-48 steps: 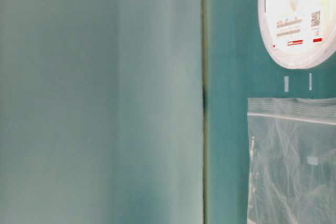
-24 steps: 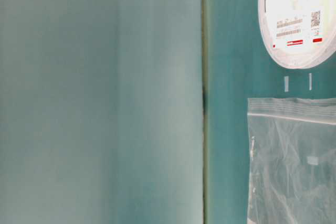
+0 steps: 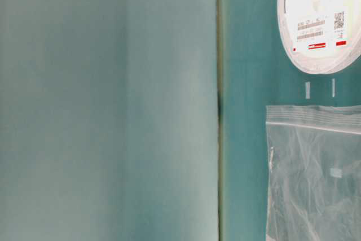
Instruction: Take out the reel from the clear zip bag.
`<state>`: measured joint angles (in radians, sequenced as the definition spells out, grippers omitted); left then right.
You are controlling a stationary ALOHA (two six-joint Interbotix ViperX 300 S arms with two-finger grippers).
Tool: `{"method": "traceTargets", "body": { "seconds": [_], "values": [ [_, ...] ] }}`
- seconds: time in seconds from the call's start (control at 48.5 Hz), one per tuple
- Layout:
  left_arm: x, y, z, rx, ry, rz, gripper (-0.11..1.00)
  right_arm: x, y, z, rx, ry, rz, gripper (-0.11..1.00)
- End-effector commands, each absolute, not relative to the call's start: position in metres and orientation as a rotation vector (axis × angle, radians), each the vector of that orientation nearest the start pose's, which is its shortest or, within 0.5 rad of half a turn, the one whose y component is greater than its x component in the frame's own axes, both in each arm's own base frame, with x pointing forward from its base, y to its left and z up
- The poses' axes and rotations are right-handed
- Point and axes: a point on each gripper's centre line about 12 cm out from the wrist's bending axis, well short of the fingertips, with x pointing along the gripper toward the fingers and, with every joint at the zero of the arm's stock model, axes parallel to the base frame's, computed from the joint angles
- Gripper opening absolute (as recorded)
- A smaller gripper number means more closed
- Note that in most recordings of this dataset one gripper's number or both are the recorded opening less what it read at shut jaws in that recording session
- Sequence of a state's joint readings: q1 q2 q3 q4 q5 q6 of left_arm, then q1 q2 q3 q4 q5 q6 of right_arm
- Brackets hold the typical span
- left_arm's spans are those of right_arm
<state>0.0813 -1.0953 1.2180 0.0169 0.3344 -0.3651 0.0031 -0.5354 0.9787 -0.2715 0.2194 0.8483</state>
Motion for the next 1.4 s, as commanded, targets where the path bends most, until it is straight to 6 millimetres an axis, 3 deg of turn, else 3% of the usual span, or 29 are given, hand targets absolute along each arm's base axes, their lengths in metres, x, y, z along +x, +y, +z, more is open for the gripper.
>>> {"method": "traceTargets", "body": {
  "seconds": [0.0,0.826,1.383],
  "values": [
    [0.167,0.014,0.241,-0.332,0.405,0.15,0.91,0.263,-0.005,0.227,0.482,0.572,-0.206,0.89],
    [0.168,0.013,0.255,-0.157,0.375,0.108,0.88,0.224,-0.009,0.269,0.238,0.35,-0.132,0.89],
    [0.168,0.013,0.255,-0.155,0.375,0.108,0.88,0.217,-0.01,0.272,0.225,0.335,-0.139,0.89]
  ]
}}
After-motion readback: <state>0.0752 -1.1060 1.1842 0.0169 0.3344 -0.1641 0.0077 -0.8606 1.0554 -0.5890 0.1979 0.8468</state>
